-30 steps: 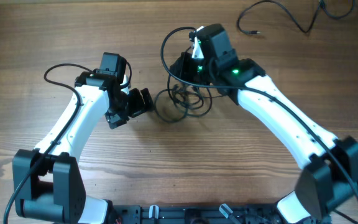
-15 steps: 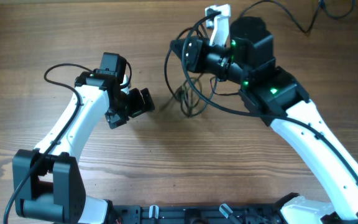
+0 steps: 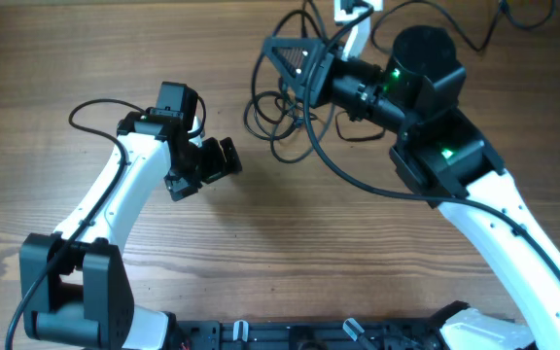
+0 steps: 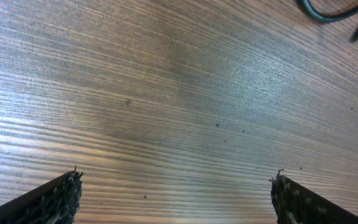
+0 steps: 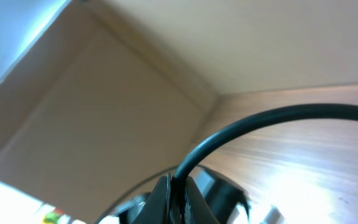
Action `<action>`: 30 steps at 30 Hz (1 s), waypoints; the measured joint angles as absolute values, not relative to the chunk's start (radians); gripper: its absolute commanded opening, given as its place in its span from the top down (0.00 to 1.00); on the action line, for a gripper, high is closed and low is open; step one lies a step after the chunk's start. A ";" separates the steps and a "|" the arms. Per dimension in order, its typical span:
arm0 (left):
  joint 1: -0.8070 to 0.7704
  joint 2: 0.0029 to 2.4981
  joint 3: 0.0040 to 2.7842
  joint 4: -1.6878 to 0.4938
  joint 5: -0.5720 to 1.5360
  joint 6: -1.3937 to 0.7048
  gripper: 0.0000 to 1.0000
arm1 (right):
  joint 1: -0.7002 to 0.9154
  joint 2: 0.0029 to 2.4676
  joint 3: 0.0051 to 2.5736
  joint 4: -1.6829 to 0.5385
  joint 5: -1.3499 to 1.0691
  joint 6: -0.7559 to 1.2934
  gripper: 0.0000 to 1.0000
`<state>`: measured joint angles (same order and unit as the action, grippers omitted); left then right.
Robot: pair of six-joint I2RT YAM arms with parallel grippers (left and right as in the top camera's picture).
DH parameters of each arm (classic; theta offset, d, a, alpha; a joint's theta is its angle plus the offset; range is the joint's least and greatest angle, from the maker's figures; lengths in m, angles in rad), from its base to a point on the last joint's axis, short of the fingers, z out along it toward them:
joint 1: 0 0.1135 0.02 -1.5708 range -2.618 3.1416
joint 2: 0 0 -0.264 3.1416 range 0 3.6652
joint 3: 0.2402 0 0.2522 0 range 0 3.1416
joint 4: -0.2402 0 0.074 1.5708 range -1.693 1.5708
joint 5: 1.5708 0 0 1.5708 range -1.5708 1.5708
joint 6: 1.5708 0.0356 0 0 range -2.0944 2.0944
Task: Untangle cables
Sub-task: 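Reach the left gripper toward the cable held by the right gripper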
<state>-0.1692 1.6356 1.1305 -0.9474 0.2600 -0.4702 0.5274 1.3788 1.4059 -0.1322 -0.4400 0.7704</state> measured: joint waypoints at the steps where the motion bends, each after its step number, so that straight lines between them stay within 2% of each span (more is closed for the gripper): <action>1: -0.169 1.636 1.131 -0.947 0.260 -0.470 0.00 | 0.527 1.366 1.407 -0.171 -0.397 0.752 0.96; 5: -0.169 1.635 1.131 -0.930 0.260 -0.470 0.00 | 0.527 1.336 1.412 -0.435 -0.151 0.690 0.96; 8: -0.169 1.635 1.131 -0.939 0.274 -0.470 0.00 | 0.525 1.338 1.407 -0.570 -0.080 0.679 0.96; 13: -0.169 1.628 1.131 -0.930 0.572 -0.290 0.00 | 0.525 1.337 1.407 -0.652 -0.115 0.675 0.96; 17: -0.169 1.546 1.131 -0.911 0.839 -0.145 0.00 | 0.525 1.337 1.407 -0.689 -0.115 0.696 0.96; 20: -0.169 1.444 1.131 -0.891 0.952 -0.069 0.00 | 0.525 1.343 1.407 -0.701 -0.115 0.770 0.96; 24: -0.169 1.340 1.131 -0.840 1.013 -0.018 0.00 | 0.525 1.393 1.407 -0.695 -0.122 0.968 0.96; 30: -0.203 1.334 1.131 -0.832 0.994 0.054 0.00 | 0.525 1.441 1.407 -0.550 -0.284 1.127 0.96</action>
